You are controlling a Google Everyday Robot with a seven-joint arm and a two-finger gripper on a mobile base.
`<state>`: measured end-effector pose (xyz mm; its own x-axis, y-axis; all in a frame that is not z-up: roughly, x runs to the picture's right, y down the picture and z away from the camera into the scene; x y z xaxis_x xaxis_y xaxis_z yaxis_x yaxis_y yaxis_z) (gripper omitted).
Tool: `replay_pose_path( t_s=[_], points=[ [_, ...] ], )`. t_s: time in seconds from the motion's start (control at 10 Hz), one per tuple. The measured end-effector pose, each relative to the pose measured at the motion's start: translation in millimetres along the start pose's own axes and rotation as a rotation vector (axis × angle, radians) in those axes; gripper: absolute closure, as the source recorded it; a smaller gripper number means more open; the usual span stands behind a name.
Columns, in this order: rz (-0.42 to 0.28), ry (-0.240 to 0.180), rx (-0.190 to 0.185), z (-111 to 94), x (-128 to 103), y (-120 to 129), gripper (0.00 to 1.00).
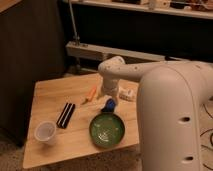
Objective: Place the white sponge in the ceramic cup
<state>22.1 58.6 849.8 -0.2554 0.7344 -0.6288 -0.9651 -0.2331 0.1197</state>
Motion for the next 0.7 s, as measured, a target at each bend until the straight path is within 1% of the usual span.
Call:
replay_pose_path(
  t_s=[0.2, 0.3, 0.4, 0.6, 0.7],
  points=[
    [0.013, 0.074, 0.004, 3.1, -6.5, -7.9, 0.20],
    [0.016, 0.098, -0.001, 4.2, -7.6, -9.8, 0.20],
    [0.023, 0.109, -0.014, 6.3, -6.8, -15.2, 0.20],
    [0.023, 0.104, -0.040, 10.3, -5.9, -18.3, 0.20],
    [0.022, 0.096, -0.060, 14.6, -4.6, -20.9, 0.20]
  ],
)
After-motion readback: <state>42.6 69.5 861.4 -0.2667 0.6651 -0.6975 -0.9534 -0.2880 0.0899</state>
